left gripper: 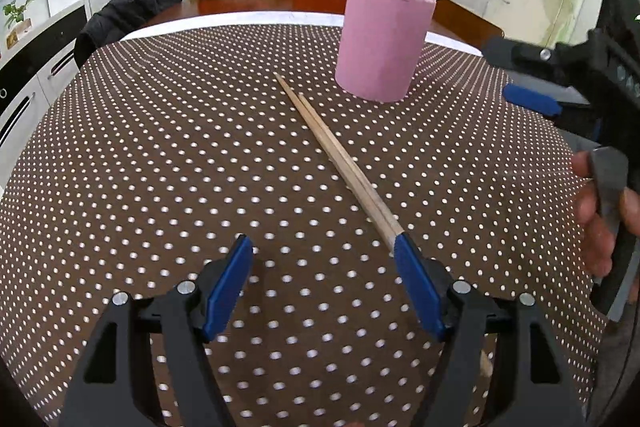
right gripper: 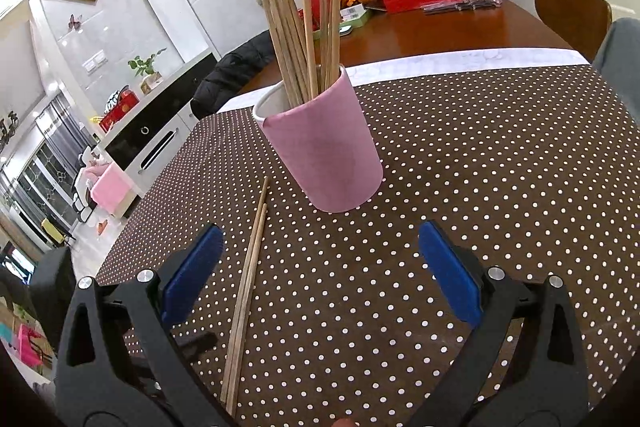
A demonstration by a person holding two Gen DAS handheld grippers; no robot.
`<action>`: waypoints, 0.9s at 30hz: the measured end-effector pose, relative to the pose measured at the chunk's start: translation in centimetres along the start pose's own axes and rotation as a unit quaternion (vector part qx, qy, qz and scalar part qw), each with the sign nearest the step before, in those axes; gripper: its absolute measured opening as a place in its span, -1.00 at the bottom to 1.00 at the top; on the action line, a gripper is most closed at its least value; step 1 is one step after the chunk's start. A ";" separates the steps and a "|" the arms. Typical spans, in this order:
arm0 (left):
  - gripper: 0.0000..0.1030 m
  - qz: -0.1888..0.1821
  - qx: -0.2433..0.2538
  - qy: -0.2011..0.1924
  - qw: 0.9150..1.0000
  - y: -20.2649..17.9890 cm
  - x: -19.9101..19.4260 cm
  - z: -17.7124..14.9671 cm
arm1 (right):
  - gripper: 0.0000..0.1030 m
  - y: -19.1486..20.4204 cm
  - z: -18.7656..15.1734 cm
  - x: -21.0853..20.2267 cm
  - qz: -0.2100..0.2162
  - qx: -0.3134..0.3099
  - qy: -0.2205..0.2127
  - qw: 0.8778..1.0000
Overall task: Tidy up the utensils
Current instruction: 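Move both open tools back over the last chopsticks on the cloth, then close the right tool on a chopstick while the left tool grasps another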
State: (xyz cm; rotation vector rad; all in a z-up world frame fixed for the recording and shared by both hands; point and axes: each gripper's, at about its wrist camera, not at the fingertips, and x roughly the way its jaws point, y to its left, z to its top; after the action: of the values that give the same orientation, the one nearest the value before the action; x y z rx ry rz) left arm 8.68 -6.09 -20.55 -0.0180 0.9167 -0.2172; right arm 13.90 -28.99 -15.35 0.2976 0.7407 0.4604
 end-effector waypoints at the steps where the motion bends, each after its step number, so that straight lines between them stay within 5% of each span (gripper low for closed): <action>1: 0.41 0.005 -0.002 0.002 1.000 -0.2 0.2 0.1 | 0.88 -0.1 0.0 -0.1 0.001 0.001 0.000 1.000; 16: 0.60 0.069 -0.037 0.003 0.997 -0.8 3.0 3.4 | 0.88 -0.9 0.3 -0.8 0.005 0.014 -0.005 1.000; 27: 0.61 0.109 -0.043 0.010 0.993 -0.2 2.7 2.7 | 0.88 -1.1 0.6 -1.3 0.008 0.018 -0.012 1.000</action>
State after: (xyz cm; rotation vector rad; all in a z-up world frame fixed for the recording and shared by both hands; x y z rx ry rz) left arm 12.40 -6.98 -21.02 0.0037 0.9400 0.0250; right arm 13.76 -30.66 -14.64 0.3434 0.7235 0.4582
